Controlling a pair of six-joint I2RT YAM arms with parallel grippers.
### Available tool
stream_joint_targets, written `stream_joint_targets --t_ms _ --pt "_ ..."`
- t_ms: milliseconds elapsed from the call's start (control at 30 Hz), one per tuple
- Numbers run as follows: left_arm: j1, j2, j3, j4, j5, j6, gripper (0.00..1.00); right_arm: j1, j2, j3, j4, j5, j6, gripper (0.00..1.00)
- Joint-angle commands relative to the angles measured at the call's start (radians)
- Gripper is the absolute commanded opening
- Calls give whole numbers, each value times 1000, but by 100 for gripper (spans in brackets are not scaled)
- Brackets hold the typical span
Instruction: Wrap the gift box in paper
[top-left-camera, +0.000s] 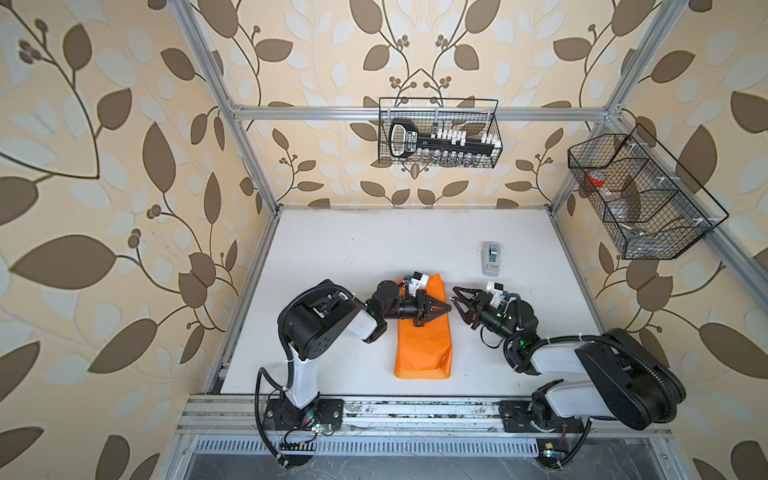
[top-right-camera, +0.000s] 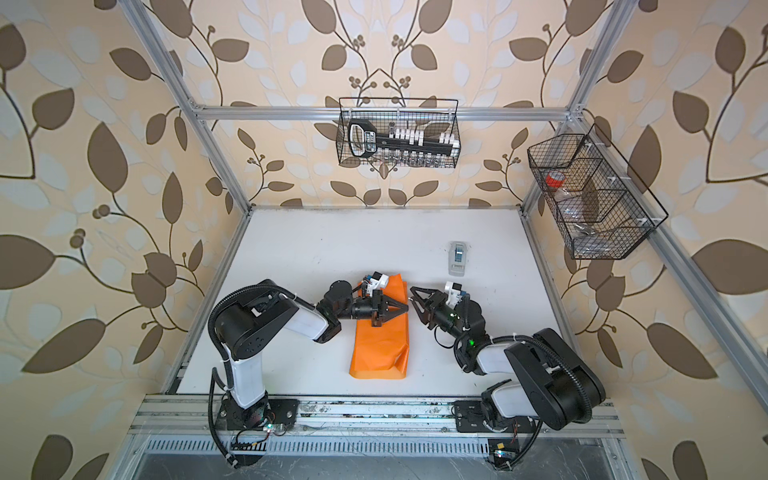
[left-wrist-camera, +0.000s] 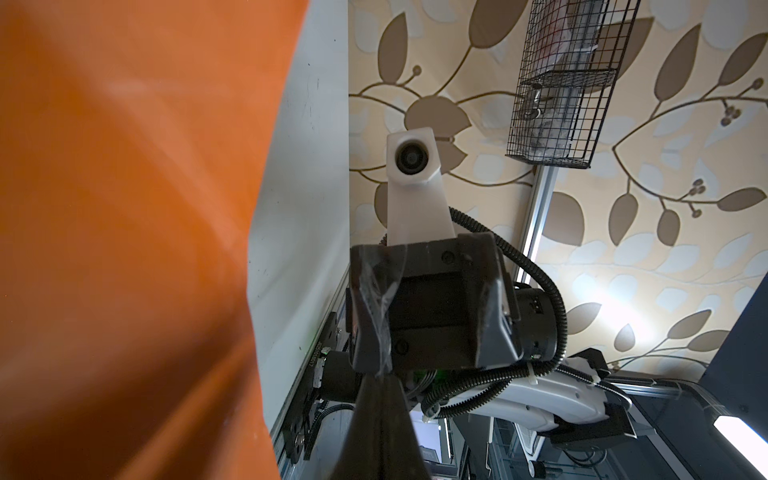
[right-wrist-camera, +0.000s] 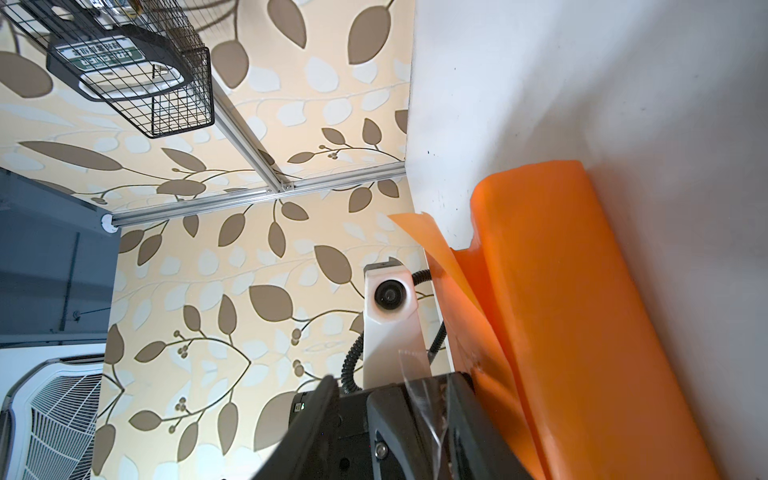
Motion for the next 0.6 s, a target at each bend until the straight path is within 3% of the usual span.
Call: stream_joint_targets --t_ms 0,567 --pt "-18 -2 -9 20 18 -11 0 -7 -13 -16 -6 0 43 40" --pt "-19 -10 -2 5 15 -13 0 -20 -11 -15 -6 -17 35 16"
